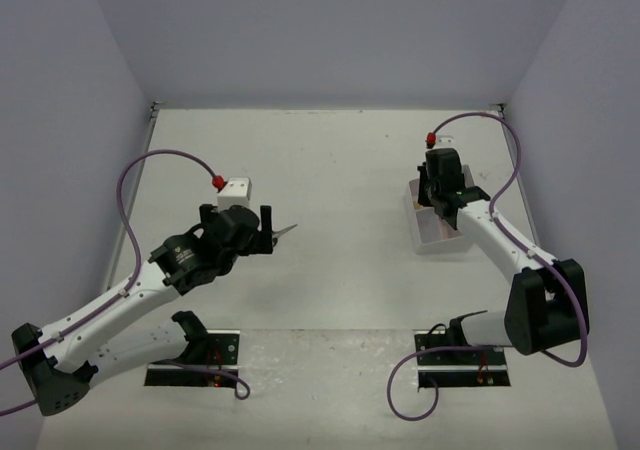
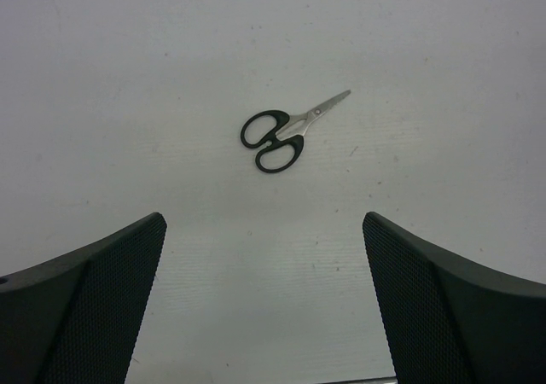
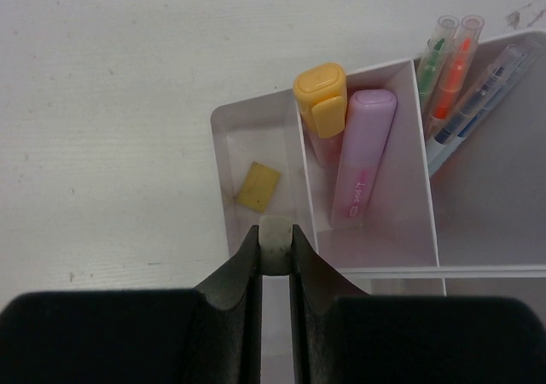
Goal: Sort the stationery into containers
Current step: Place the stationery in the storage box, then pick up the scissors from the center of the board, then place the scissors in the storage box.
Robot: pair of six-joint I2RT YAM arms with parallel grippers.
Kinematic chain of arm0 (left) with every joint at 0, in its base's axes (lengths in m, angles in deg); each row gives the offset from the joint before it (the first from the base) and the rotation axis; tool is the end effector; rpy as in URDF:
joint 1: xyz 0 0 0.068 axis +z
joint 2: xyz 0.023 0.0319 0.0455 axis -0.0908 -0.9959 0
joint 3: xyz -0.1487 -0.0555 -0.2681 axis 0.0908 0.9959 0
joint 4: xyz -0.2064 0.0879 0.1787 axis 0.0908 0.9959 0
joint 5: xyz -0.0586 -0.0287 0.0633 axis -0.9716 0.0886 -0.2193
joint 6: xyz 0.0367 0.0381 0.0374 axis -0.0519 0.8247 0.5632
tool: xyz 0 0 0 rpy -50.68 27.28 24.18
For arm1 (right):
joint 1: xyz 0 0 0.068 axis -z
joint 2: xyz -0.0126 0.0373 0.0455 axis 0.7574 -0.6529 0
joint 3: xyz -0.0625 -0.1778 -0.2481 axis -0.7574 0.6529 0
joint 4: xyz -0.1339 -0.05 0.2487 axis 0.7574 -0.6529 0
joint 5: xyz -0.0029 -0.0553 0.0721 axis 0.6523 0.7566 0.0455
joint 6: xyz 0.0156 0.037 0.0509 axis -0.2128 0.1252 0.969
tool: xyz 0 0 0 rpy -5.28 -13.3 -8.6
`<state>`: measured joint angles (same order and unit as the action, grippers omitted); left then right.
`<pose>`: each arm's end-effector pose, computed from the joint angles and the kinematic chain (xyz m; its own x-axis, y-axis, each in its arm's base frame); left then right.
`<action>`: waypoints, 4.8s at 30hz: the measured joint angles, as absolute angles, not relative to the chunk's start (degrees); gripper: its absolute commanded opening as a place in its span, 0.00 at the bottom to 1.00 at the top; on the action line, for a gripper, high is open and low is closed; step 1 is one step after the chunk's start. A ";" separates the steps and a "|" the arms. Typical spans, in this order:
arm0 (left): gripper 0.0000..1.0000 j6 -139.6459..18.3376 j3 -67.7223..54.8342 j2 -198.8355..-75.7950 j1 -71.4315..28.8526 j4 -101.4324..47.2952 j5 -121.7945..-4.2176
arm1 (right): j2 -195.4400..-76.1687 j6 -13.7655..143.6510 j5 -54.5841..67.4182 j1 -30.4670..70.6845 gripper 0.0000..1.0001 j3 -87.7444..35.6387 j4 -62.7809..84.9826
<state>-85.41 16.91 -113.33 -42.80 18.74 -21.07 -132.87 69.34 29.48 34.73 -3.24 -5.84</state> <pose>0.1446 -0.1188 0.3146 -0.6044 -0.0655 -0.7940 0.0052 0.9963 -0.0862 0.3122 0.0669 0.2652 -0.6563 0.0237 -0.7541 0.0762 0.9965 -0.0349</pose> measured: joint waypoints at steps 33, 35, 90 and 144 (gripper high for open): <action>1.00 -85.40 16.91 -113.91 -42.80 17.99 -21.30 | -132.71 69.34 28.12 34.95 0.14 -3.93 -5.87; 1.00 -85.40 16.91 -114.03 -42.82 17.99 -21.31 | -132.88 69.38 28.12 34.95 0.31 -4.47 -5.84; 0.60 -119.04 5.78 -156.80 -27.04 25.04 -33.65 | -111.19 72.48 11.36 29.63 0.99 1.24 -0.63; 0.00 -79.06 30.31 -122.26 -56.86 -20.01 -23.26 | -114.03 80.96 -32.81 20.73 0.93 5.53 10.41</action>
